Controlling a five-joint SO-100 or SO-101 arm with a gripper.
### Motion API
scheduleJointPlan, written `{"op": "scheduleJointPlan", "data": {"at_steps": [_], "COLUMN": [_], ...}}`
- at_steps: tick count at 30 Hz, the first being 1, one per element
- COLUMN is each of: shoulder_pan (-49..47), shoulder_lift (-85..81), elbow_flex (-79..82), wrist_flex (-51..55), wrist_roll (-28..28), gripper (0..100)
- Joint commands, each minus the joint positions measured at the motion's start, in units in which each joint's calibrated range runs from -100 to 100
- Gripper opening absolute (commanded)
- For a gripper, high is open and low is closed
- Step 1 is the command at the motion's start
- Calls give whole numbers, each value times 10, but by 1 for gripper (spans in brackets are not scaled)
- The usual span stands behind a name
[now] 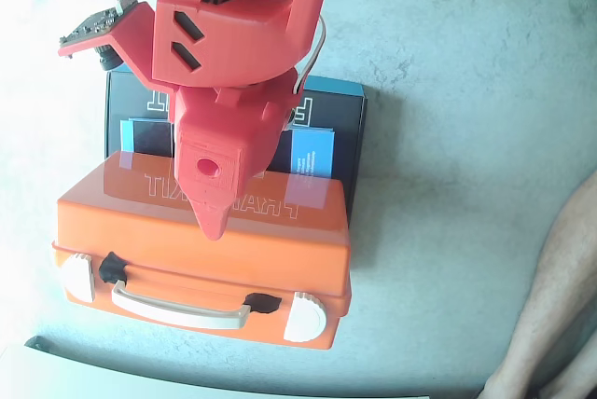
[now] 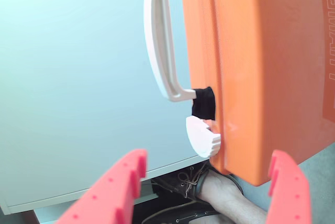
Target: Grab the white handle of the orange box
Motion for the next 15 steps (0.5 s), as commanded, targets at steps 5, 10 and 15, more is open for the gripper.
{"op": "scheduleJointPlan", "data": {"at_steps": [5,10,15], "shoulder_pan": [-6,-5,-6], "shoulder_lift": [121,204,254], "elbow_flex": [-103,-161,-220], "wrist_flex": [8,5,2], "wrist_roll": [3,1,2], "gripper": [30,28,16]}}
